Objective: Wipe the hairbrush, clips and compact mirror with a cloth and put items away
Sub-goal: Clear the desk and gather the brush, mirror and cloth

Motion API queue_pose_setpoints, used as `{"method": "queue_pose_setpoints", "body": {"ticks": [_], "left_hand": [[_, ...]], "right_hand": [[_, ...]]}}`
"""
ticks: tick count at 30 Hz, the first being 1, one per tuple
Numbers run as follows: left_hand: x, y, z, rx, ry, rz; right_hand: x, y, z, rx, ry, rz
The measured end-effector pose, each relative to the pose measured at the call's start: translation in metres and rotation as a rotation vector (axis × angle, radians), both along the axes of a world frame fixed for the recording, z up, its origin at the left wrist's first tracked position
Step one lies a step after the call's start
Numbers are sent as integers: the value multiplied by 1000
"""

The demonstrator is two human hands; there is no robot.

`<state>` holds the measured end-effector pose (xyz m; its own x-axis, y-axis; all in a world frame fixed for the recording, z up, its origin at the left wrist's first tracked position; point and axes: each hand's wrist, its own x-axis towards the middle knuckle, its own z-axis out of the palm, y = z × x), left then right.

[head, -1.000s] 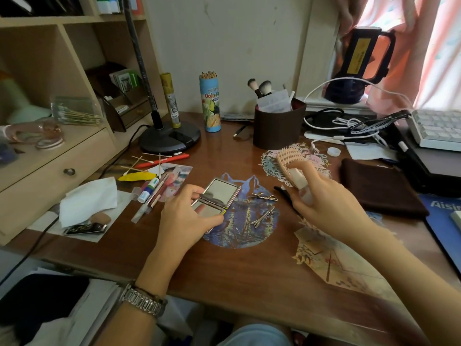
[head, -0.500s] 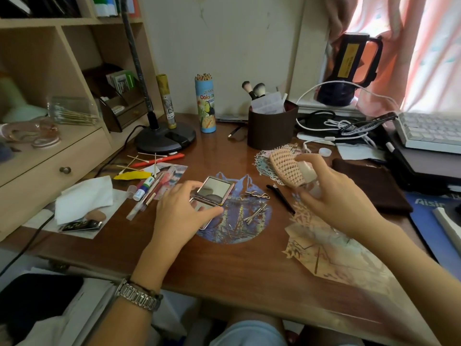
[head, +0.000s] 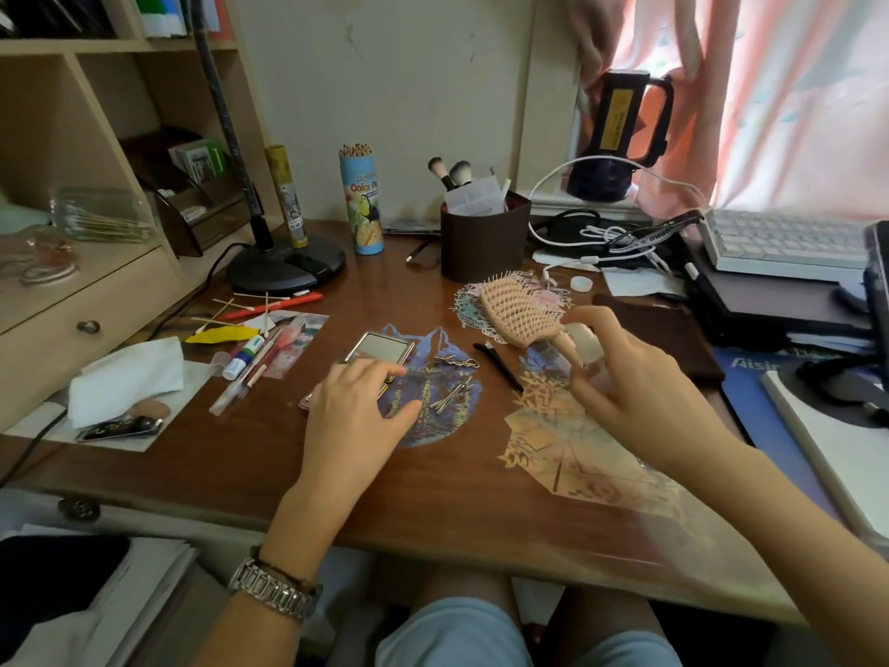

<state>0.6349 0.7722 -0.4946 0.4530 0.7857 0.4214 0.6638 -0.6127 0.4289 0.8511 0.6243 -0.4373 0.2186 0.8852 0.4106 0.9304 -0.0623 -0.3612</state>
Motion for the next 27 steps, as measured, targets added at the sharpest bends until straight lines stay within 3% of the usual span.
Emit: {"method": "queue_pose_setpoints", "body": {"ticks": [27], "left_hand": [[-15, -12, -5, 23, -1, 27]], "right_hand": [[-17, -9, -5, -53, -24, 18]]}}
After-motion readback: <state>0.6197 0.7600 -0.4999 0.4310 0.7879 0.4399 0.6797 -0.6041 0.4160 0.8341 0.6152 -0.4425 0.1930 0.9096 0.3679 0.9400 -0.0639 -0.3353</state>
